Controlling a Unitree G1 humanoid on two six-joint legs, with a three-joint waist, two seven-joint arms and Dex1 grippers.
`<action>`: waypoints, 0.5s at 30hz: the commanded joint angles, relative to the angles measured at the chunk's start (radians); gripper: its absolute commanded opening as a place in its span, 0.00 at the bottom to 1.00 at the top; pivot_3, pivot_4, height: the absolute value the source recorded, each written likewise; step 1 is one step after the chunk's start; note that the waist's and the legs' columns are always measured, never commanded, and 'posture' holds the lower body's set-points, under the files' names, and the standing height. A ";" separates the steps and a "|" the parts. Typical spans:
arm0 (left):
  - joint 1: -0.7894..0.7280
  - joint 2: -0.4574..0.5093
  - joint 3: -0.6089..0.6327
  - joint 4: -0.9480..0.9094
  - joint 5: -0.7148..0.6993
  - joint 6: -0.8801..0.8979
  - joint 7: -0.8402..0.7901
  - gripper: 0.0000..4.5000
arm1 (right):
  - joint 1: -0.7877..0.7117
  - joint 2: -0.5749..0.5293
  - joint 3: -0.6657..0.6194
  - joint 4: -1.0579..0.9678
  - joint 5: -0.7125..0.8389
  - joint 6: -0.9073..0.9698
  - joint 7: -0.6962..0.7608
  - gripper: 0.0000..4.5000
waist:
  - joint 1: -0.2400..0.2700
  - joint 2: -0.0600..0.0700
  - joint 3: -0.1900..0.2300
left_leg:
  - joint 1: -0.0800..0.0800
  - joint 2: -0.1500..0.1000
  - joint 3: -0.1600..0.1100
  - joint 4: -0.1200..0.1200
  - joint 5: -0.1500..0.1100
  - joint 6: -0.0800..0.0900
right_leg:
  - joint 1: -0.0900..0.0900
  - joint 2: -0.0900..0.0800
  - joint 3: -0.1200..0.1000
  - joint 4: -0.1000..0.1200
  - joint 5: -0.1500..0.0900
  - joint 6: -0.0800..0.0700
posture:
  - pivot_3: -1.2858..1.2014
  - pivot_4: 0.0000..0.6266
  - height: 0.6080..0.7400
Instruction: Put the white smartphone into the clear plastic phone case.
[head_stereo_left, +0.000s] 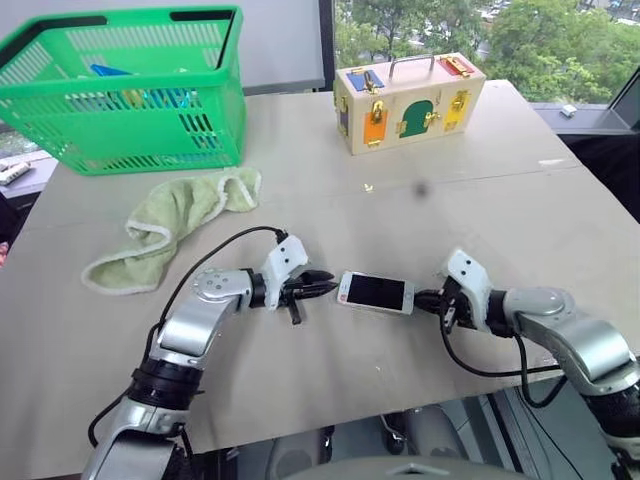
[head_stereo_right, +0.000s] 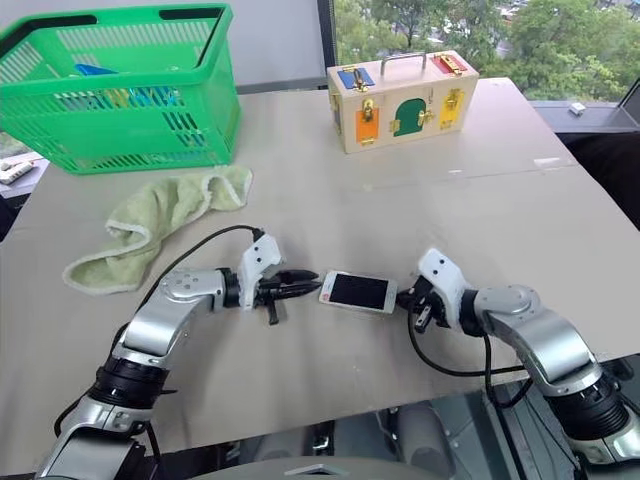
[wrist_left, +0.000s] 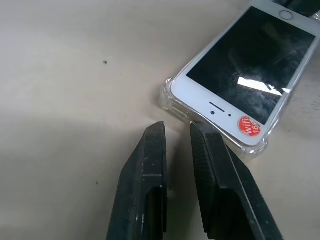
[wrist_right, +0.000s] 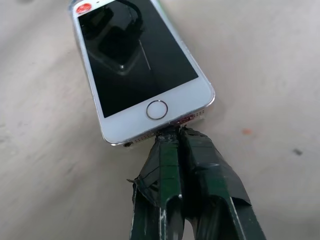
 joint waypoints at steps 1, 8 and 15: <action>0.034 -0.018 0.018 -0.100 -0.055 0.076 0.041 0.18 | -0.081 0.019 0.035 0.050 -0.035 -0.067 0.029 0.00 | -0.004 0.000 0.000 | 0.000 0.000 0.000 0.000 0.000 0.000 | 0.000 0.000 0.000 0.000 0.000 0.000 | 0.52 0.24 1.00; 0.094 -0.025 0.066 -0.174 -0.087 0.150 0.123 0.18 | -0.298 0.098 0.154 0.280 -0.156 -0.190 0.100 0.00 | -0.001 0.000 0.001 | 0.000 -0.001 -0.001 -0.001 0.000 0.000 | -0.001 0.002 0.000 0.000 0.000 0.000 | 0.52 0.24 1.00; 0.097 -0.028 0.083 -0.161 -0.094 0.158 0.163 0.18 | -0.376 0.090 0.193 0.407 -0.254 -0.288 0.181 0.00 | 0.000 0.000 0.001 | 0.000 -0.001 0.000 -0.001 0.000 0.000 | 0.000 0.001 0.000 0.000 0.000 0.000 | 0.52 0.24 1.00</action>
